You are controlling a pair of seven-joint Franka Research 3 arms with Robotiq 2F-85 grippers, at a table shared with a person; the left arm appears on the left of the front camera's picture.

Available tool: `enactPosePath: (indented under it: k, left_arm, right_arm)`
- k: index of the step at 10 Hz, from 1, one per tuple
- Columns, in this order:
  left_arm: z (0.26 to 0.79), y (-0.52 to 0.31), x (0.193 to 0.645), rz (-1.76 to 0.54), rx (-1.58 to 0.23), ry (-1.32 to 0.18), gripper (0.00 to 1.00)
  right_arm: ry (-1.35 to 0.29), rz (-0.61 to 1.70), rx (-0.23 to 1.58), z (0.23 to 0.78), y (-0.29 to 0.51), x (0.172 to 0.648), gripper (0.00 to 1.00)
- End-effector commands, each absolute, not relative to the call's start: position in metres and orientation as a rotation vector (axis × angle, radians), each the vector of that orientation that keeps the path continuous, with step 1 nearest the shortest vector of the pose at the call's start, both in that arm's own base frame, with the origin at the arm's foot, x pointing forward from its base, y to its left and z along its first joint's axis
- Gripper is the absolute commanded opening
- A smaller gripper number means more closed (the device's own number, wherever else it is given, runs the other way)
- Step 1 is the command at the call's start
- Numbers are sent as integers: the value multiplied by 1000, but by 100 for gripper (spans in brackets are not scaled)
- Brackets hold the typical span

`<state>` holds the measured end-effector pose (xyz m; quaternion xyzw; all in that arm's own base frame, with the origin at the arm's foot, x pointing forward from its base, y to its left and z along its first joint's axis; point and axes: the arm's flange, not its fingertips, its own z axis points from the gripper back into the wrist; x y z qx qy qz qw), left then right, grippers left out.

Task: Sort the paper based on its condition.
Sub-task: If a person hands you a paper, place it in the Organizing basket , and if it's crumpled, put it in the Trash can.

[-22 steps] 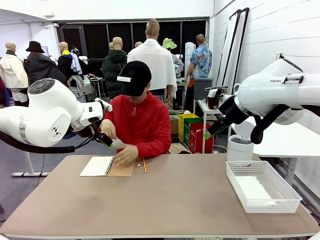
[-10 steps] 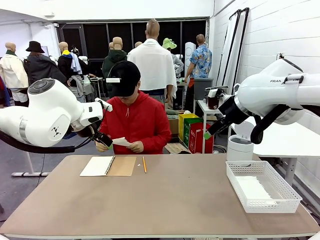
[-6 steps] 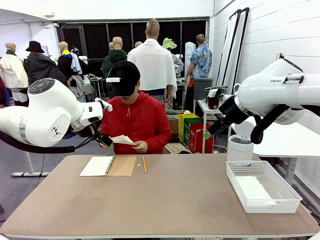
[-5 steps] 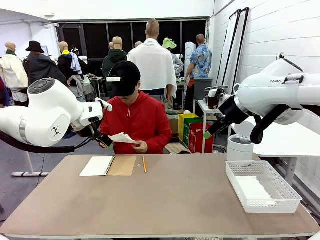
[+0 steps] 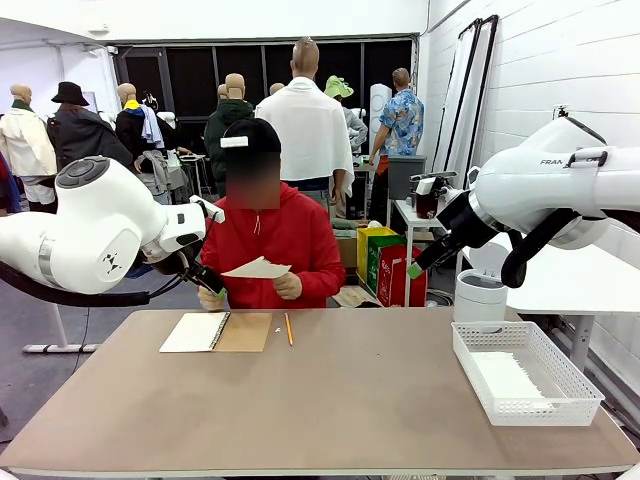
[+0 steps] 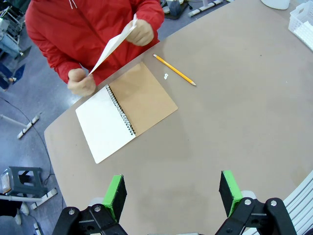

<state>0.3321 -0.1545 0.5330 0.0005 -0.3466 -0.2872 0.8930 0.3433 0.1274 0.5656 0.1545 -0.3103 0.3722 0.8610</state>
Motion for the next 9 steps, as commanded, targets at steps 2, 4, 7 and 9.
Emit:
enactPosePath:
  k: [2,4,7,9]
  left_arm:
    - [533,-155,332,-596,4,-718,100]
    - [533,-155,332,-596,4,-718,100]
    - [533,-155,332,-596,4,-718,100]
    - [533,-155,332,-596,4,-718,100]
  right_arm:
    - [-650,785,318,565,127,343,100]
    - [-650,785,318,565,127,343,100]
    - [-650,785,318,565,127,343,100]
    - [-650,785,318,565,127,343,100]
